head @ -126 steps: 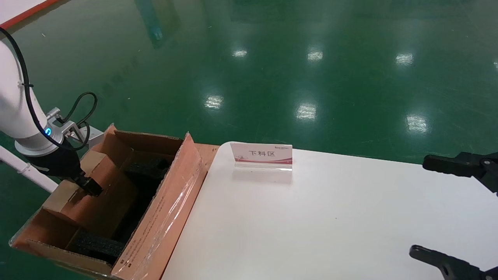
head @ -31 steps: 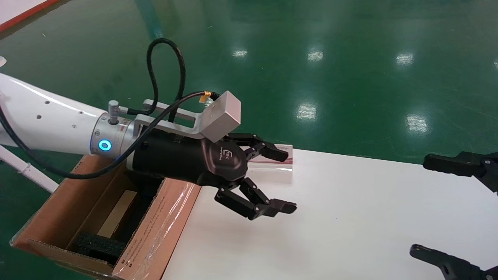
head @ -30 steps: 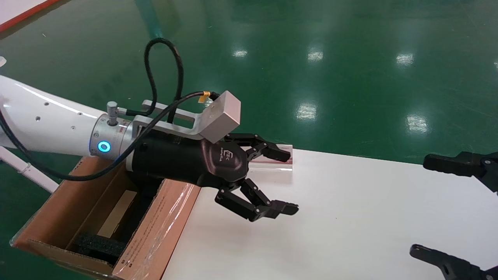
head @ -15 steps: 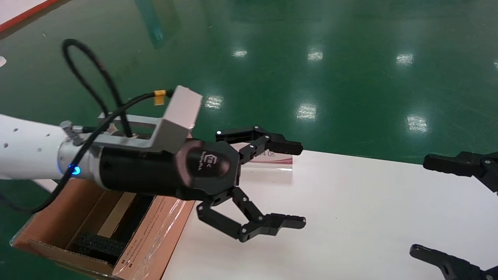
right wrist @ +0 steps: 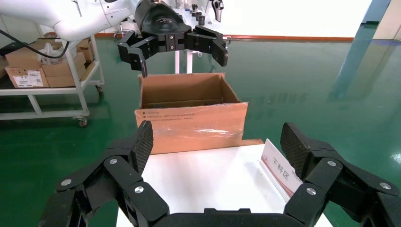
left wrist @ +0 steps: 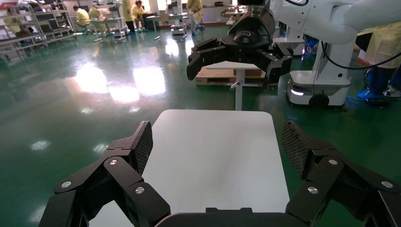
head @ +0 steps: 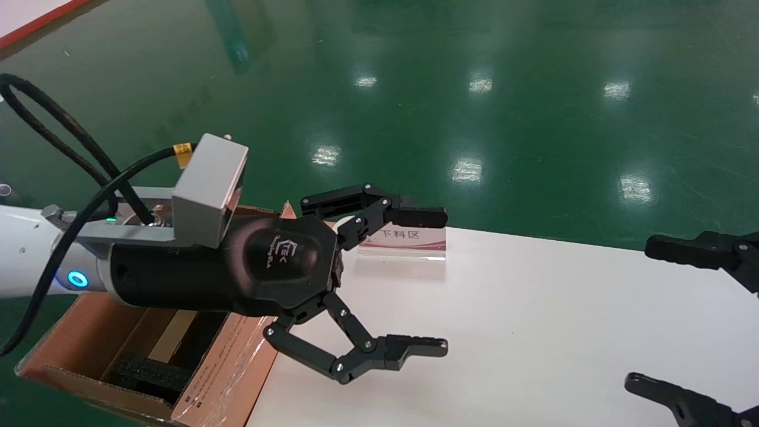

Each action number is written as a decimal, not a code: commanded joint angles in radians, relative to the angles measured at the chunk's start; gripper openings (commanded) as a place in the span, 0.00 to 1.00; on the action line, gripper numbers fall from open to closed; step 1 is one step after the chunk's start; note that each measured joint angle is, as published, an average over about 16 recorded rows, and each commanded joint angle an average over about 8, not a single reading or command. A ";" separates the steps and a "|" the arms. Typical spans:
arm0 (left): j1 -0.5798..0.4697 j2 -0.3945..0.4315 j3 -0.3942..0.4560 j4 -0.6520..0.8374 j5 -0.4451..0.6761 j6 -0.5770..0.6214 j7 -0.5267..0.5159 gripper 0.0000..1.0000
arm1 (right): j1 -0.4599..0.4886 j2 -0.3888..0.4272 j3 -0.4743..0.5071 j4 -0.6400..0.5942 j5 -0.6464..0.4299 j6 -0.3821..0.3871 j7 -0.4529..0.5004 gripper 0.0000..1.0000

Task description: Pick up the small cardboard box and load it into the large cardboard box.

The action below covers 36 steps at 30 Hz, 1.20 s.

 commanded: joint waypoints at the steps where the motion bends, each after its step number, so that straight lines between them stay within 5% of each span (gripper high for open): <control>1: -0.005 0.000 0.007 0.000 0.000 -0.001 -0.002 1.00 | 0.000 0.000 0.000 0.000 0.000 0.000 0.000 1.00; 36: -0.039 -0.003 0.054 0.004 0.008 -0.014 -0.009 1.00 | 0.000 0.000 0.000 0.000 0.000 0.000 0.000 1.00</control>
